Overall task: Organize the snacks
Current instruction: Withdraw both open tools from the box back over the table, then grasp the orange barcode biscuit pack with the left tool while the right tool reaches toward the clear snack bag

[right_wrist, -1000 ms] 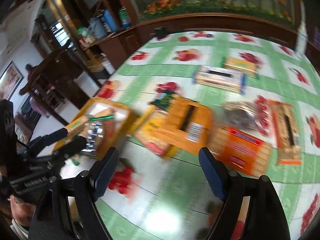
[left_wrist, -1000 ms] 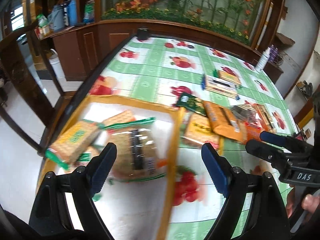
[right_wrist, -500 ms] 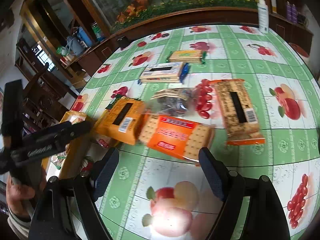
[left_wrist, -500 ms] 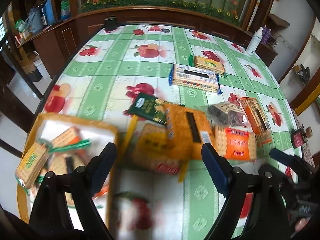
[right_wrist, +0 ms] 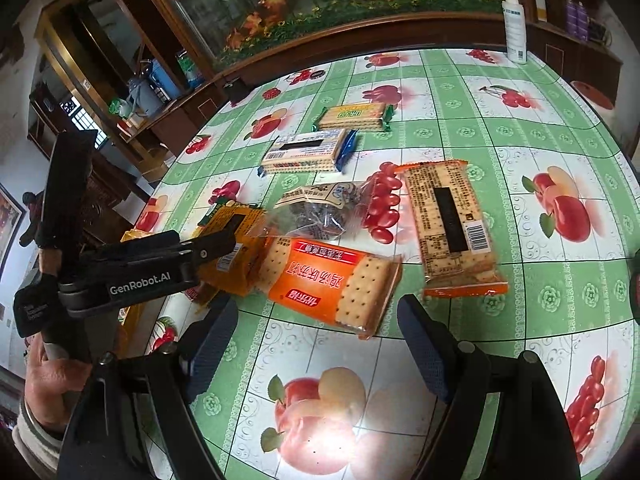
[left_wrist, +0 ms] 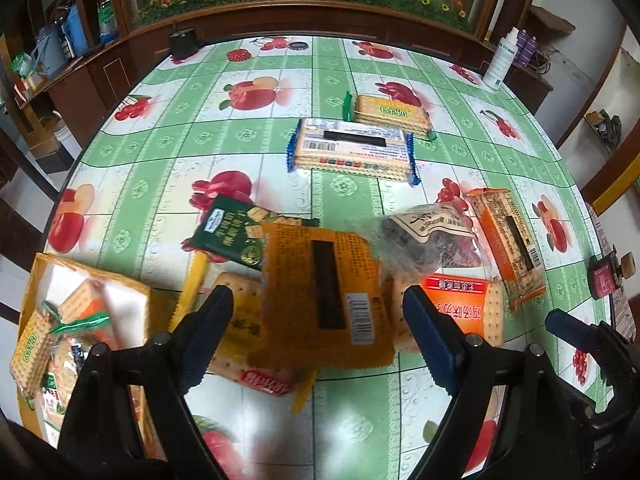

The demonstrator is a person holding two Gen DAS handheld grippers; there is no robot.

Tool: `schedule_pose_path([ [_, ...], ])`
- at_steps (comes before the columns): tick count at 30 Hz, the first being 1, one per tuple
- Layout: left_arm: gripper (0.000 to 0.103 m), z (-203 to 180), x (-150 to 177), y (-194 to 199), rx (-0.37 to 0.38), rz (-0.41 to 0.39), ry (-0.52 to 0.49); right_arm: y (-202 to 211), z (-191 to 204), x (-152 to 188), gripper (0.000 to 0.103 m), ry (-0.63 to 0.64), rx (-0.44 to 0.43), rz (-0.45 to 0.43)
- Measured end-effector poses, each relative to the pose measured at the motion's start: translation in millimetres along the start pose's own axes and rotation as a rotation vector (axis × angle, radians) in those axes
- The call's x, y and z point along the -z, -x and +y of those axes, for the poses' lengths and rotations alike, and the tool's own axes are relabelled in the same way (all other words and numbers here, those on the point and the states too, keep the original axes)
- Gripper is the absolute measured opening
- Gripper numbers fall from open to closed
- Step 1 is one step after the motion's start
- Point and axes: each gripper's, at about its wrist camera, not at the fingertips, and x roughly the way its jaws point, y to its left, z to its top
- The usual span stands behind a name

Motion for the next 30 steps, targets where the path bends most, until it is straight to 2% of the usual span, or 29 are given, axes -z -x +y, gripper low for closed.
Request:
schedule_pose_path([
  [24,0.087,-10,-9,-38,-0.025,0.074,-0.025,-5,-14,-8,0.082,-0.016,-0.013,0.007],
  [28,0.087,-7,-10,-38,-0.021,0.061,-0.035,-8,-16,-14,0.082,-0.029,-0.020,0.005],
  [29,0.086,-7,-10,-38,-0.020,0.058,-0.041,-8,-16,-16,0.082,-0.036,-0.025,0.002],
  [30,0.079,-7,-10,-37,-0.021,0.053,-0.050,-8,-17,-19,0.082,-0.043,-0.033,-0.001],
])
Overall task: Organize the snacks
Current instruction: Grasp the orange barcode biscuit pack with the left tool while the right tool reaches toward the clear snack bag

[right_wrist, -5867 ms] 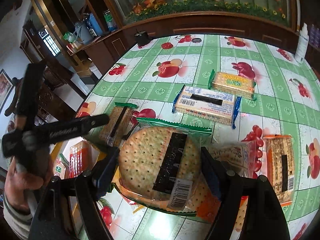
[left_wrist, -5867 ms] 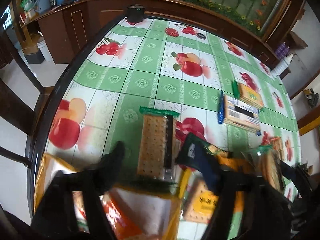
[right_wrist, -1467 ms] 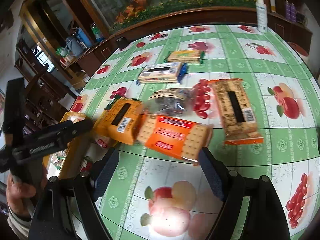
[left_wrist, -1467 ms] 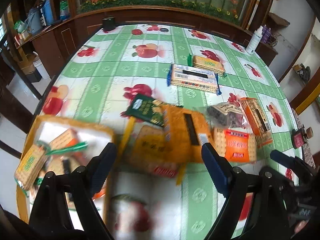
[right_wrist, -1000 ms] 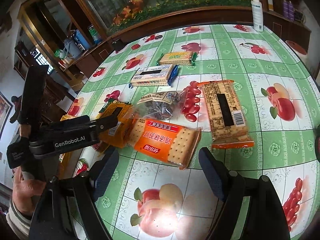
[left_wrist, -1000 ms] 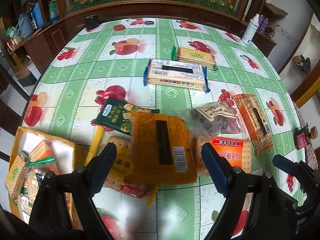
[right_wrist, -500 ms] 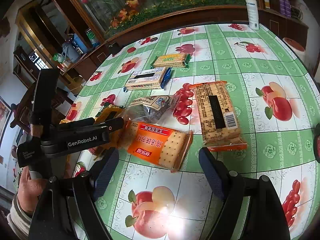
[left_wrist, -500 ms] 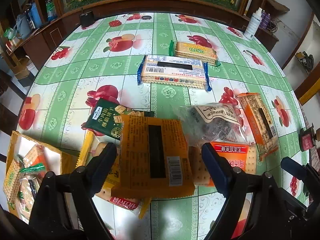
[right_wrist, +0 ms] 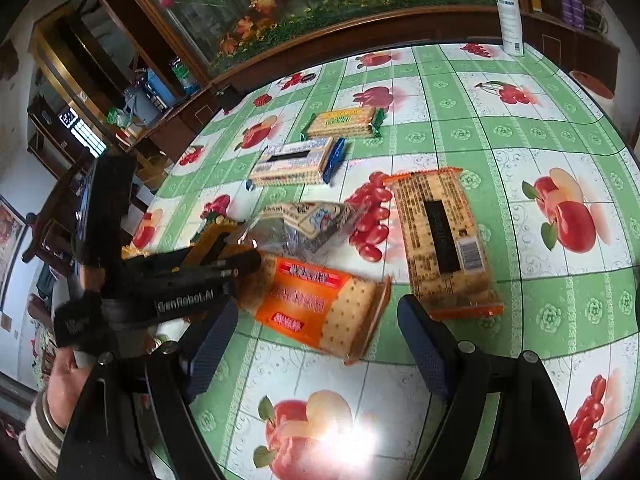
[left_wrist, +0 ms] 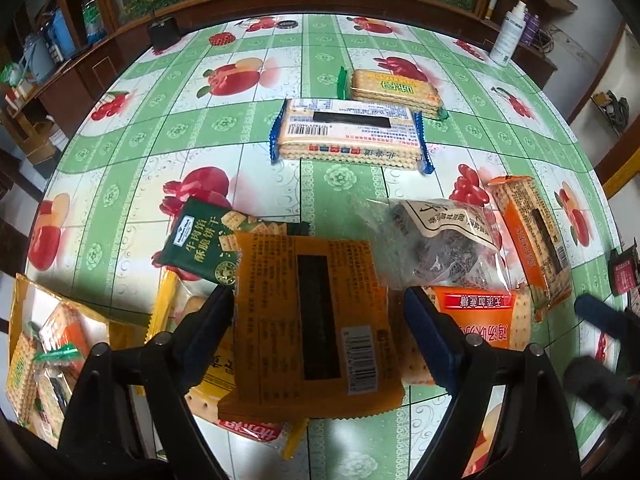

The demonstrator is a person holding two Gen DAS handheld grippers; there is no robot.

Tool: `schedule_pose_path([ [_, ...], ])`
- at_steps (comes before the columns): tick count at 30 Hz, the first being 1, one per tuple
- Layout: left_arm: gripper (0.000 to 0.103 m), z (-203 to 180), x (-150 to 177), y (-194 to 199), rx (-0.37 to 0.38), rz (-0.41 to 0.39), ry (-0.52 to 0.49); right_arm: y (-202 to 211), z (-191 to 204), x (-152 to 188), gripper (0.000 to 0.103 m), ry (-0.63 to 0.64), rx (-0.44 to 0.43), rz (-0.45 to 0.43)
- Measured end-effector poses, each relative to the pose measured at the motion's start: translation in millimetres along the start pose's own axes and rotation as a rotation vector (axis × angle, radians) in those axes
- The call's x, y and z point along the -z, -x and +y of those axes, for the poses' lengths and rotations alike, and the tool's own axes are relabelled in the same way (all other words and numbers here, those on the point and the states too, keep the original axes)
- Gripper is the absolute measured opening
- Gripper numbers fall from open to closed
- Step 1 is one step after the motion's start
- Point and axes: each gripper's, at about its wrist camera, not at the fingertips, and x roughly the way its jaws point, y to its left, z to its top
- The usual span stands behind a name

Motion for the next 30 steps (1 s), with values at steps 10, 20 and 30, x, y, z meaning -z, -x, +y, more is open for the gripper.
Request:
schedule_pose_path([
  [10,0.072,12,3,11,0.001,-0.030,-0.019,-32,9,-35,0.082,-0.055,-0.040,0.037],
  [20,0.072,24,6,25,0.006,-0.054,-0.024,-82,10,-46,0.086,-0.135,0.001,0.119],
  [30,0.072,33,9,21,0.007,-0.044,-0.013,-97,31,-44,0.082,0.000,0.025,0.131],
])
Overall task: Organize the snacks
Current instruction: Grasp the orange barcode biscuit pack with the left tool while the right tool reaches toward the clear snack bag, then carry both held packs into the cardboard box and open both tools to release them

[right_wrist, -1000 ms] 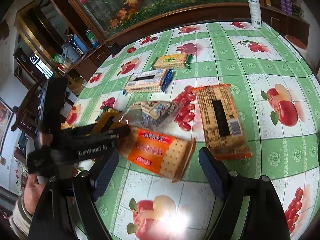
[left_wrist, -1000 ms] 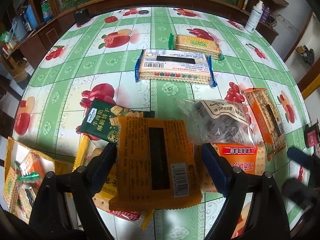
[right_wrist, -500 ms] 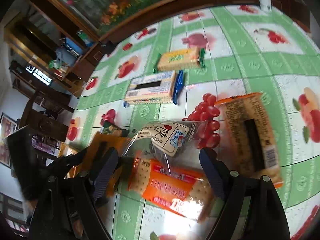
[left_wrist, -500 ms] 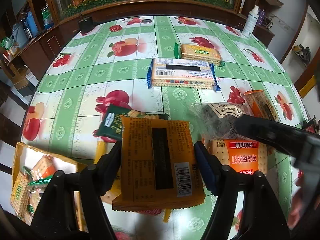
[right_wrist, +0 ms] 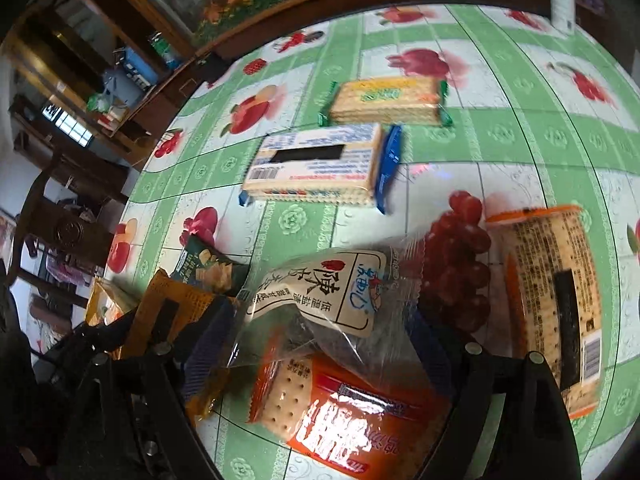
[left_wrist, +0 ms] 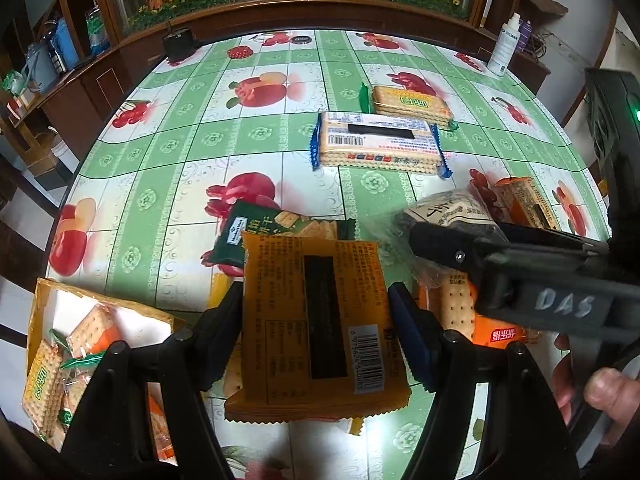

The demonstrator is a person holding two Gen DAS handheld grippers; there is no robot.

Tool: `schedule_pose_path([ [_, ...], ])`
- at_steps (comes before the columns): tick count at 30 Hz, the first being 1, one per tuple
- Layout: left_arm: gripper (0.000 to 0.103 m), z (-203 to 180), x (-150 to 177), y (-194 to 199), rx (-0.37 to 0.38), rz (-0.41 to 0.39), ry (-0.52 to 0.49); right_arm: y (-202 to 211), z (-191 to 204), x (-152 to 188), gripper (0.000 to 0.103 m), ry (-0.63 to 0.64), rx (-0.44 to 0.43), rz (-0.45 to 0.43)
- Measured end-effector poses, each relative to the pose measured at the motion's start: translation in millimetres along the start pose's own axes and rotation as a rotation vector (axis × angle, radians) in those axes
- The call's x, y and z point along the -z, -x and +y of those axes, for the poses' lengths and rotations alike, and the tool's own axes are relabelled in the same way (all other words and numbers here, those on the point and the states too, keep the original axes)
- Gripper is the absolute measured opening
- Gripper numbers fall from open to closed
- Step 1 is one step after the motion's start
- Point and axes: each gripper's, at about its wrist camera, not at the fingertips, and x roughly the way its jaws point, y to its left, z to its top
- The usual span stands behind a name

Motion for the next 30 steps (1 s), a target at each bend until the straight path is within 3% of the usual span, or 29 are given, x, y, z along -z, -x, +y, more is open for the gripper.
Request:
schedule_pose_path([
  [5,0.072,3,1,-1,-0.002,0.003,0.010,1,4,7,0.068,0.085,0.017,-0.016],
  [15,0.072,-2,5,11,-0.008,-0.032,-0.006,29,-13,16,0.065,0.038,-0.042,-0.071],
  [30,0.072,1,15,39,-0.002,-0.082,-0.007,62,-6,35,0.064,0.043,-0.086,-0.124],
])
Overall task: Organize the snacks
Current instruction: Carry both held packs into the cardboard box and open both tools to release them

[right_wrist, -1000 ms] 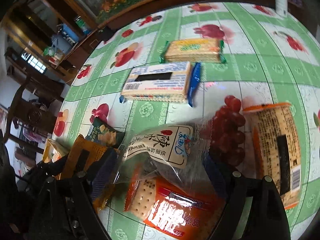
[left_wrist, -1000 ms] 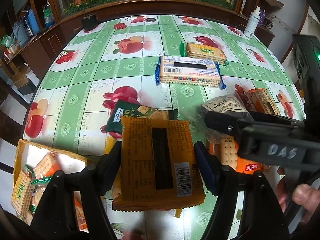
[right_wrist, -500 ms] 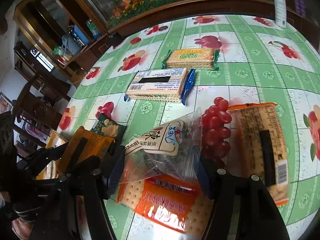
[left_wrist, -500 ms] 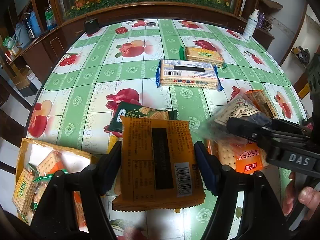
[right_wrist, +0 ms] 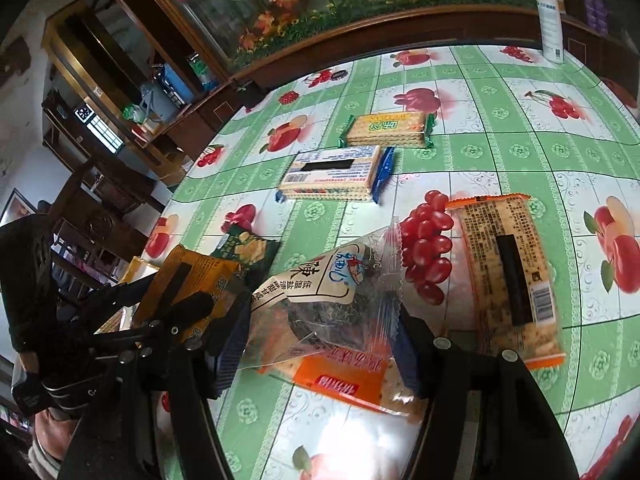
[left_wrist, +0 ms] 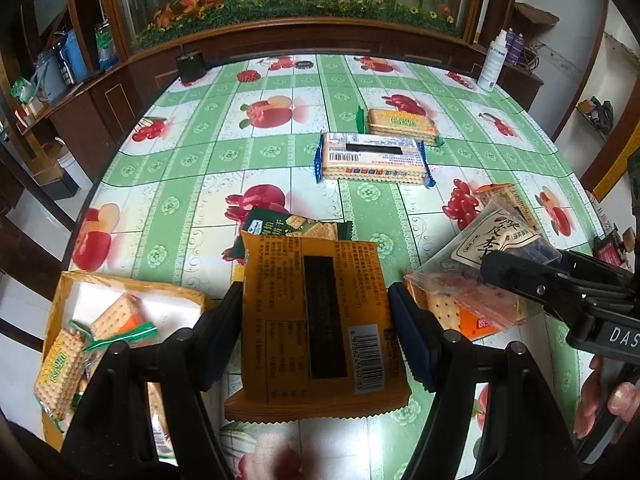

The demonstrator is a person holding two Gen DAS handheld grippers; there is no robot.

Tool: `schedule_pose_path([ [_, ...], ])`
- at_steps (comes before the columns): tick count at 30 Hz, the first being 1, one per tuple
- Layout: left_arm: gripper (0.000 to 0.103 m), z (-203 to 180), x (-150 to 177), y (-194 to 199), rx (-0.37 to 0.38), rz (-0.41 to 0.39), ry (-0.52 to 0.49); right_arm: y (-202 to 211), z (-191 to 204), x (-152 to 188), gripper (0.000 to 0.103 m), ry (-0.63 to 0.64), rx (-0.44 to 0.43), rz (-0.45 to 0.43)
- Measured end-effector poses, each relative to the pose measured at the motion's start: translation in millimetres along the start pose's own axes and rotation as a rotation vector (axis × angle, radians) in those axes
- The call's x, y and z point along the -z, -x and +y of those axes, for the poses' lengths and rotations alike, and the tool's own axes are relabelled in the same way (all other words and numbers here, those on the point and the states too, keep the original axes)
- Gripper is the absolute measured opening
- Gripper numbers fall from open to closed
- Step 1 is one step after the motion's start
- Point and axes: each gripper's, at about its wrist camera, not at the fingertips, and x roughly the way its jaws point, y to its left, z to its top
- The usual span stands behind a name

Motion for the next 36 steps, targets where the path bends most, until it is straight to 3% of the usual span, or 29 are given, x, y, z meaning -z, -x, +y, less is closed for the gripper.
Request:
schedule_pose_path([
  [13,0.072,36,25,41,-0.025,-0.061,0.037,8,51,10,0.064,0.075,-0.072,-0.034],
  [36,0.072,154,100,96,-0.123,-0.087,0.198,-49,187,30,0.064,0.299,-0.200,0.088],
])
